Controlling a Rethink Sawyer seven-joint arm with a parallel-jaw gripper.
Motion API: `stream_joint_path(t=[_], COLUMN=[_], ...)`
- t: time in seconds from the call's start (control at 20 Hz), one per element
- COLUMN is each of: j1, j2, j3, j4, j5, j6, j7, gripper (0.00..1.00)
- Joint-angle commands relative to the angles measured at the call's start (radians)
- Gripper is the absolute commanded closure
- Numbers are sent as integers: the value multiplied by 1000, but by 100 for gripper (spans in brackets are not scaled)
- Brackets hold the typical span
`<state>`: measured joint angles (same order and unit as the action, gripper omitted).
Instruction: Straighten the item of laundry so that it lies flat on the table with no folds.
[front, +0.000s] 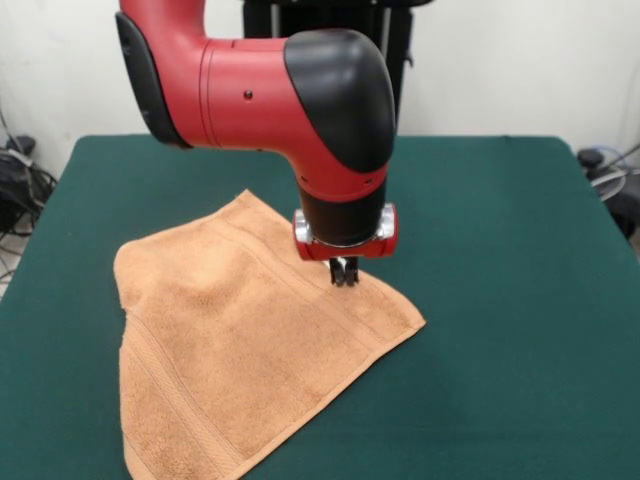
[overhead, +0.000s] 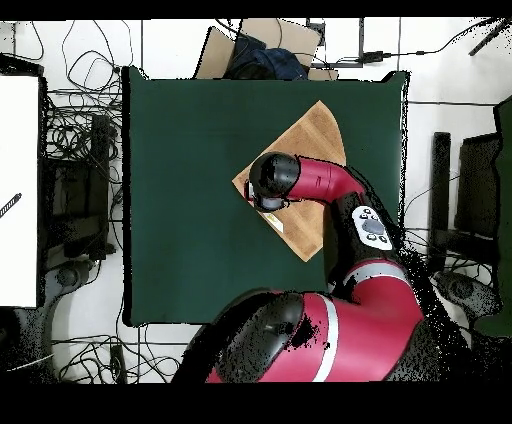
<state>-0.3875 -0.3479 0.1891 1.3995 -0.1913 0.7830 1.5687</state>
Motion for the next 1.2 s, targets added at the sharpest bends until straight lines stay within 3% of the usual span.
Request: stream_joint_path(t=[0.05, 1.2], j1=[5, 0], j2=[8, 4], j3=[5, 11], j4=[4, 16], j5=[-42, -36], j6=[-37, -54], j7=[51, 55], gripper=[100, 100])
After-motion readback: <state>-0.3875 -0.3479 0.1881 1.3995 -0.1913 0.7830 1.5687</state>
